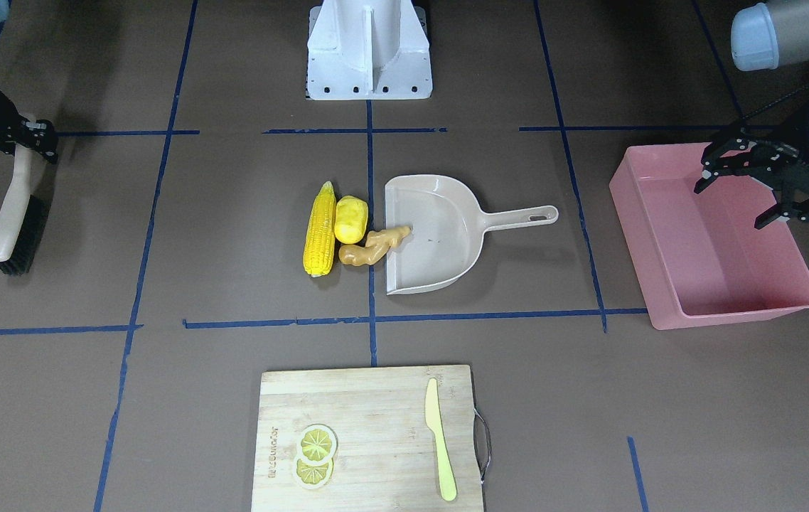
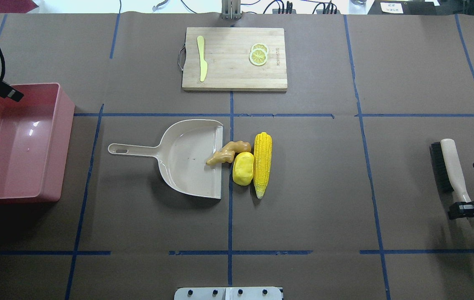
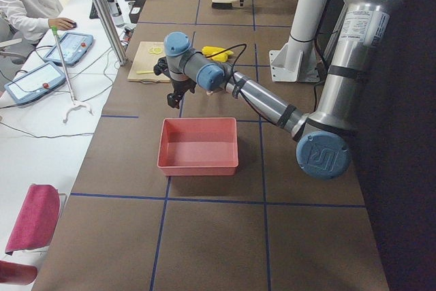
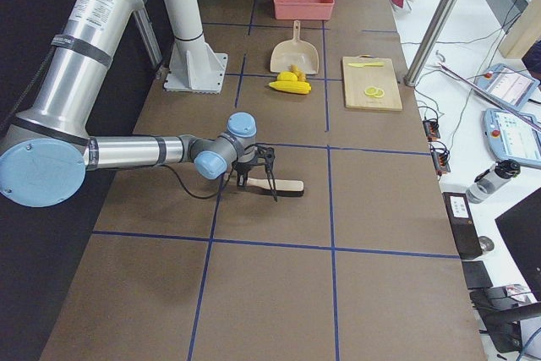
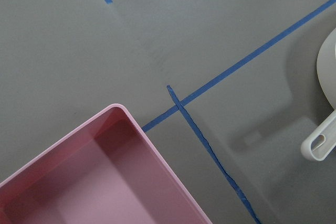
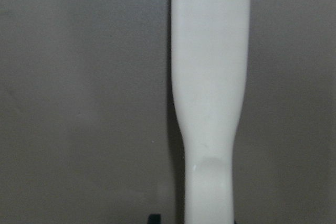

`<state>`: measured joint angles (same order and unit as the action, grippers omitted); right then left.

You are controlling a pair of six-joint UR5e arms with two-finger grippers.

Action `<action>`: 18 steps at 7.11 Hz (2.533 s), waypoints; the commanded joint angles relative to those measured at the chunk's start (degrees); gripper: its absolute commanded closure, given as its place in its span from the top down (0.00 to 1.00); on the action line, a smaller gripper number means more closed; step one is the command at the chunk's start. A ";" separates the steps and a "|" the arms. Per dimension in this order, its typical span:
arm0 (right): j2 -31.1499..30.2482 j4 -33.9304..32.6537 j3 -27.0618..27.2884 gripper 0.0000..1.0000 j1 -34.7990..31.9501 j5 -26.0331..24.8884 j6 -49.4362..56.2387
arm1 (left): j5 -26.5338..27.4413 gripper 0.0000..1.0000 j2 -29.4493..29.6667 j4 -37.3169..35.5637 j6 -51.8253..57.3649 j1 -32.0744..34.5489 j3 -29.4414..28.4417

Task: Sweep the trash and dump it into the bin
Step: 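Grasp the dustpan handle with the left gripper while the right grasps the brush handle, then bring the dustpan beside the vegetables while the right gripper brings the brush over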

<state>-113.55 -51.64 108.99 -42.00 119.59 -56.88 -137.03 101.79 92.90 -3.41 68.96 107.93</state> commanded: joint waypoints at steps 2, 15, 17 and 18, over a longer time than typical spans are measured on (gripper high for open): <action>0.09 -0.12 1.56 0.00 -0.97 1.42 4.31 | 0.00 1.00 0.25 0.00 0.16 -0.49 0.00; 30.59 -32.03 9.40 0.00 11.06 -7.36 1.68 | 23.62 1.00 11.41 2.28 27.93 -30.71 -4.21; 30.59 -31.85 9.48 0.00 10.89 -7.36 1.77 | 24.79 1.00 11.41 2.46 28.20 -31.42 -4.39; 30.59 -31.85 9.48 0.00 10.97 -7.36 1.68 | 24.79 1.00 11.42 2.55 28.11 -31.60 -4.66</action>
<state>-83.00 -83.50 118.45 -31.06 112.25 -55.13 -112.51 113.08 95.34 24.72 37.79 103.57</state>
